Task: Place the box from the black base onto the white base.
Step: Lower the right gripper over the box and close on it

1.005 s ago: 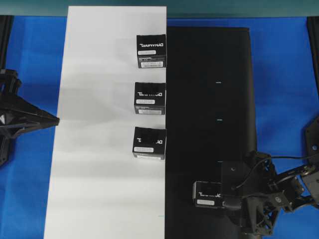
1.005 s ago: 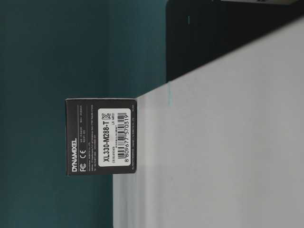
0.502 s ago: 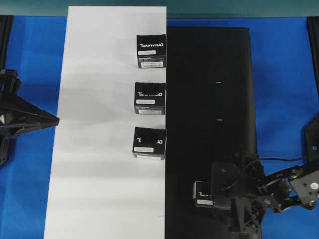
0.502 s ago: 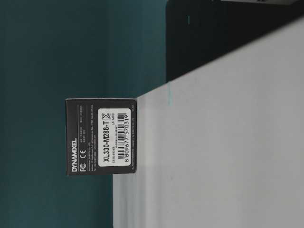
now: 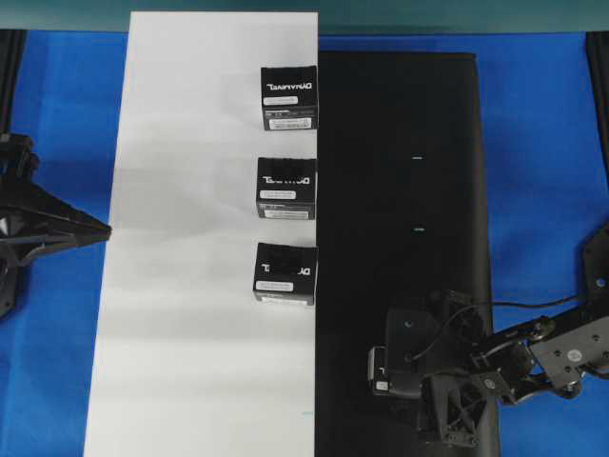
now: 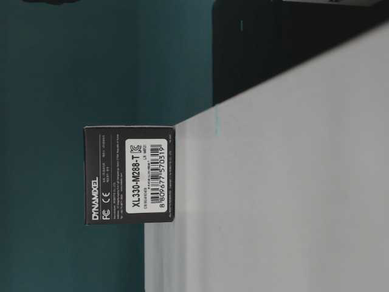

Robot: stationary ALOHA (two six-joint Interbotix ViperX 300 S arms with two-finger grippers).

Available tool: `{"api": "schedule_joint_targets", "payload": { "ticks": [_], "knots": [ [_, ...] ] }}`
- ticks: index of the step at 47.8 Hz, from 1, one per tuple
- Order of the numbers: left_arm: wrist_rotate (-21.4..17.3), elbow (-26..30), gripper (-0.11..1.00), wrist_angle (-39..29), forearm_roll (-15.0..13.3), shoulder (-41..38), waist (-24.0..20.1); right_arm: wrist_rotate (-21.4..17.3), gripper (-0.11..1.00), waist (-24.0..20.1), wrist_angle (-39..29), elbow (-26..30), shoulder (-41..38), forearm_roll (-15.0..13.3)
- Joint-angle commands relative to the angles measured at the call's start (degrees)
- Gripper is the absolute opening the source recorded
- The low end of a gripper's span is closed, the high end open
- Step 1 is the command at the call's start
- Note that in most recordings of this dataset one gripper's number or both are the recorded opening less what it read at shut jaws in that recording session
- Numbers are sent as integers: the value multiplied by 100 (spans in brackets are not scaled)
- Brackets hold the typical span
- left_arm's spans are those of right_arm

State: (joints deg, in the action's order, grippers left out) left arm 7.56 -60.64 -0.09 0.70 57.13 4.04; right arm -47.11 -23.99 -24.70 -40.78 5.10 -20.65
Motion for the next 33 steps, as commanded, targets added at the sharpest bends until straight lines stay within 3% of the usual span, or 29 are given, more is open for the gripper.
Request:
{"api": "schedule_joint_targets", "payload": {
  "ticks": [1,6,16,33],
  "knots": [
    [9,105,-2,26,18,-9,0,-105,100,18,62,26,-35,26],
    [9,105,-2,18,18,-9,0,-334,95,18,141,18,-9,44],
    [9,105,-2,18,18,-9,0,-466,59,-26,141,44,114,53],
    [0,105,-2,18,18,-9,0,-404,59,-79,-1081,747,598,62]
  ]
}}
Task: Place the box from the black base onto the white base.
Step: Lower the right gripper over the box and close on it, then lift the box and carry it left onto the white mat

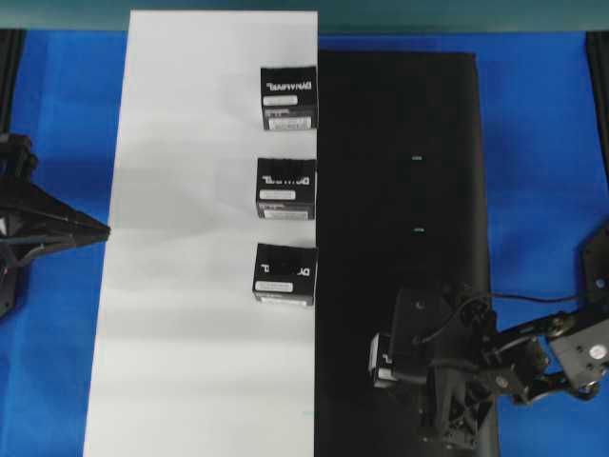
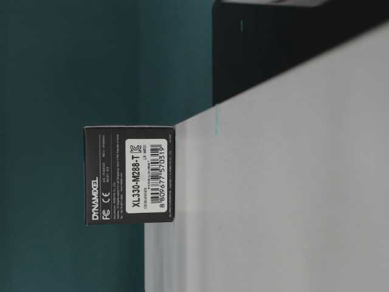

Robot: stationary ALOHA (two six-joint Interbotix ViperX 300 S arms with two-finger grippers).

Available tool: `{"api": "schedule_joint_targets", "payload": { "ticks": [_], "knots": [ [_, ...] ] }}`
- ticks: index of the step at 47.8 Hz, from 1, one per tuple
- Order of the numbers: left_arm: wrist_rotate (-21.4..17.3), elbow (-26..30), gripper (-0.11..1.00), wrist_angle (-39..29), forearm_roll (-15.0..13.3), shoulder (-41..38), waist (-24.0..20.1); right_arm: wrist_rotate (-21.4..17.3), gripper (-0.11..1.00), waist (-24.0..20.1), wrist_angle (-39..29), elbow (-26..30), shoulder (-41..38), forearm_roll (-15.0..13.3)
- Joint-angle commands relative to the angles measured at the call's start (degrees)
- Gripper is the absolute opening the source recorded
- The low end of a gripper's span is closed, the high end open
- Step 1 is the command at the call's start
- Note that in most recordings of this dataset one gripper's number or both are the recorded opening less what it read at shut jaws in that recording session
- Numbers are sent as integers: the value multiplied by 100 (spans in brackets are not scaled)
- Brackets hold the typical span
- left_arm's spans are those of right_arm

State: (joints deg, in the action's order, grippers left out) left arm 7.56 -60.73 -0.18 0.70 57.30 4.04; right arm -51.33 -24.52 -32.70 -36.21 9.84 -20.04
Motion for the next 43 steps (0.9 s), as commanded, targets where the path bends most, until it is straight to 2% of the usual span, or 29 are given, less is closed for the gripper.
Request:
{"api": "schedule_joint_targets", "payload": {
  "ticks": [1,9,18,29,43],
  "knots": [
    [0,114,-2,26,18,-26,0,26,59,-26,-404,360,149,0],
    [-26,105,-2,18,9,-26,0,299,59,-105,-1266,1063,158,0],
    [-18,97,-2,-132,18,-26,0,624,59,-123,-1705,1696,-9,9],
    [-9,97,-2,-167,18,-18,0,861,59,-123,-2030,2320,-352,9],
    [0,105,-2,-167,18,35,0,1354,59,26,-2065,2953,-817,26]
  ]
}}
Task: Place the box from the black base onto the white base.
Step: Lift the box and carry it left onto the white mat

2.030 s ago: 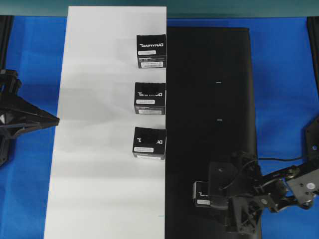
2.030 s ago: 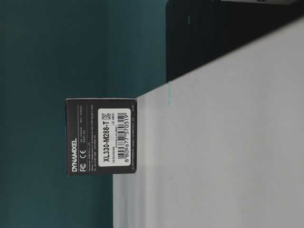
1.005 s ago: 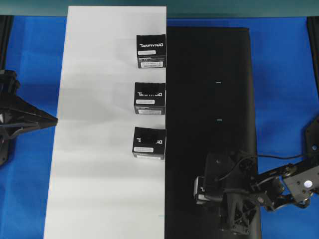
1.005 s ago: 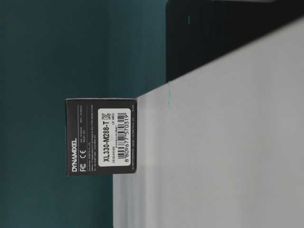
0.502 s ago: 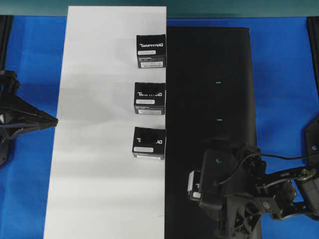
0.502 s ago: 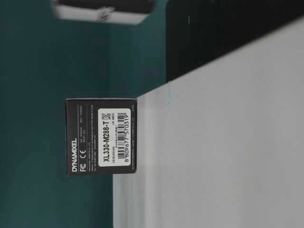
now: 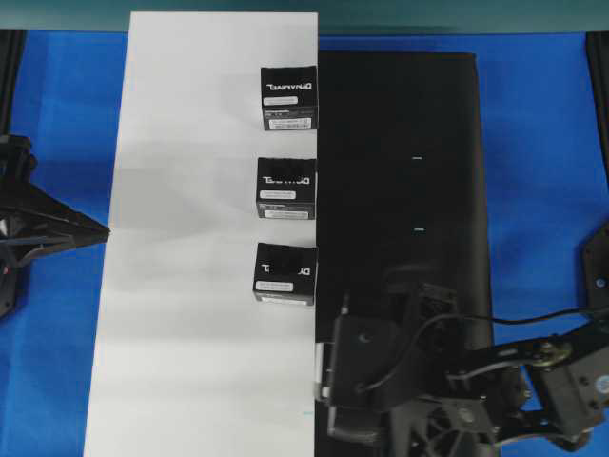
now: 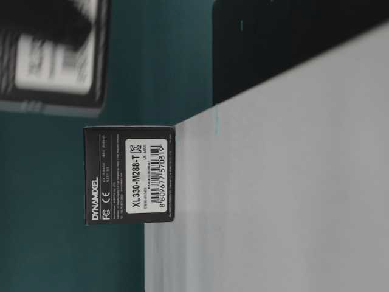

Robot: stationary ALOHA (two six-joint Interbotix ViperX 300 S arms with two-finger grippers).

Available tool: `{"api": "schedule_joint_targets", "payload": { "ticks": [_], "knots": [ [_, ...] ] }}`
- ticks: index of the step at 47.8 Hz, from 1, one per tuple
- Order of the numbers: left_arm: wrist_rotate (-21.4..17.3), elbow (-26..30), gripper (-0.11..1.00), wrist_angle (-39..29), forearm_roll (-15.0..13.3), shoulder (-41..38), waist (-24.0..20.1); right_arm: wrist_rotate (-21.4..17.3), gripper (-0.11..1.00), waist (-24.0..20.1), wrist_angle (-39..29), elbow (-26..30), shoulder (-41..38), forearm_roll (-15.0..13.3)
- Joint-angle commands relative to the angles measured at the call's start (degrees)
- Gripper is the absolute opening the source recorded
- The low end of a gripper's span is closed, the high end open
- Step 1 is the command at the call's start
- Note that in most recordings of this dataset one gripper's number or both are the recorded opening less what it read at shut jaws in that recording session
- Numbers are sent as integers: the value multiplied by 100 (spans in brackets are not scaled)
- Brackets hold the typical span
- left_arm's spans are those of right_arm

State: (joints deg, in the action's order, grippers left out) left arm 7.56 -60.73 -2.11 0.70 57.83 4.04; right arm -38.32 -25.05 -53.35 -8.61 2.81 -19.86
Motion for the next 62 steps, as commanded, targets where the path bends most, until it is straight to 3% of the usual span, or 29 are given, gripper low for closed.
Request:
{"api": "schedule_joint_targets", "payload": {
  "ticks": [1,9,37,62],
  "knots": [
    [9,105,-2,26,18,-18,0,105,59,97,9,237,-141,18],
    [0,97,-2,0,18,26,0,290,59,193,44,457,-352,149],
    [-9,62,-2,-185,18,141,0,299,59,281,193,958,-1072,167],
    [0,18,-2,-193,18,211,0,299,59,281,229,932,-1318,176]
  ]
}}
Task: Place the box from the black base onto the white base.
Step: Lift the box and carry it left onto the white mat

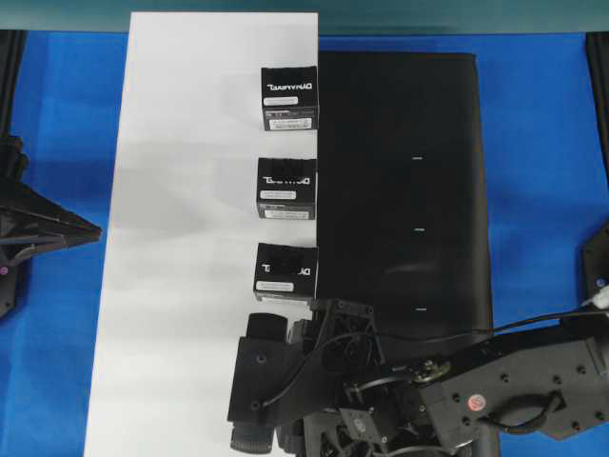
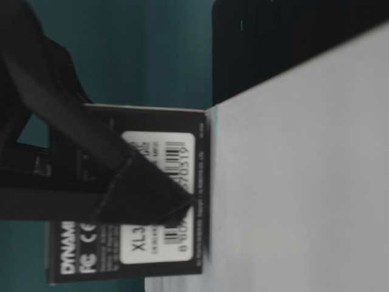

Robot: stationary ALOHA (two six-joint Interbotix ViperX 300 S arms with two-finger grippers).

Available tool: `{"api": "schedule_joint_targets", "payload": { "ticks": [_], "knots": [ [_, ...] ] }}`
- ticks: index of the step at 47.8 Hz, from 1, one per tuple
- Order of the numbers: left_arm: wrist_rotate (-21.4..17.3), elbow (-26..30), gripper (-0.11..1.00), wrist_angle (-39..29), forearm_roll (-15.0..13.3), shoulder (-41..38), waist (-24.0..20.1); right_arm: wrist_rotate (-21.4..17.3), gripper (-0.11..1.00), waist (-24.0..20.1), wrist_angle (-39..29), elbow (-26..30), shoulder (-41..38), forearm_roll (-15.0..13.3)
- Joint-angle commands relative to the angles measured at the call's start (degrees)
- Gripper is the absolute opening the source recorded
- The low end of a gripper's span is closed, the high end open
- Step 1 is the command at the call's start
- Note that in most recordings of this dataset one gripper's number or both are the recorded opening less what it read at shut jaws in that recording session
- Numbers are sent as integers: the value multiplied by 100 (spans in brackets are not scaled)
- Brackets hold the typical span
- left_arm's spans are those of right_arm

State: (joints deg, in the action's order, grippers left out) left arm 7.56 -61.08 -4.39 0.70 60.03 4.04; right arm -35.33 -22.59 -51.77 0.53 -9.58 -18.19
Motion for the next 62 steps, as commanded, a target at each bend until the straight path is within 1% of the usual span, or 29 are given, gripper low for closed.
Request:
{"api": "schedule_joint_targets", "payload": {
  "ticks": [1,26,28,29,33,35,37,44,62],
  "knots": [
    [-9,53,-2,26,18,-9,0,0,59,35,79,26,-79,9],
    [0,44,-2,26,18,18,9,0,58,44,97,-9,-79,9],
    [0,44,-2,26,9,18,9,0,66,44,105,-9,-88,0],
    [0,44,-2,26,18,18,18,0,72,44,114,-9,-79,-9],
    [0,53,-2,26,18,26,9,0,91,35,123,-9,-79,-9],
    [0,44,-2,26,18,26,9,9,97,9,149,-18,-70,-26],
    [0,44,-2,26,18,26,9,0,99,9,193,-35,-70,-44],
    [0,44,-2,26,18,26,9,-9,99,9,404,-70,-44,-44],
    [-9,44,-2,-70,18,26,9,-62,99,149,185,-79,88,-123]
  ]
}}
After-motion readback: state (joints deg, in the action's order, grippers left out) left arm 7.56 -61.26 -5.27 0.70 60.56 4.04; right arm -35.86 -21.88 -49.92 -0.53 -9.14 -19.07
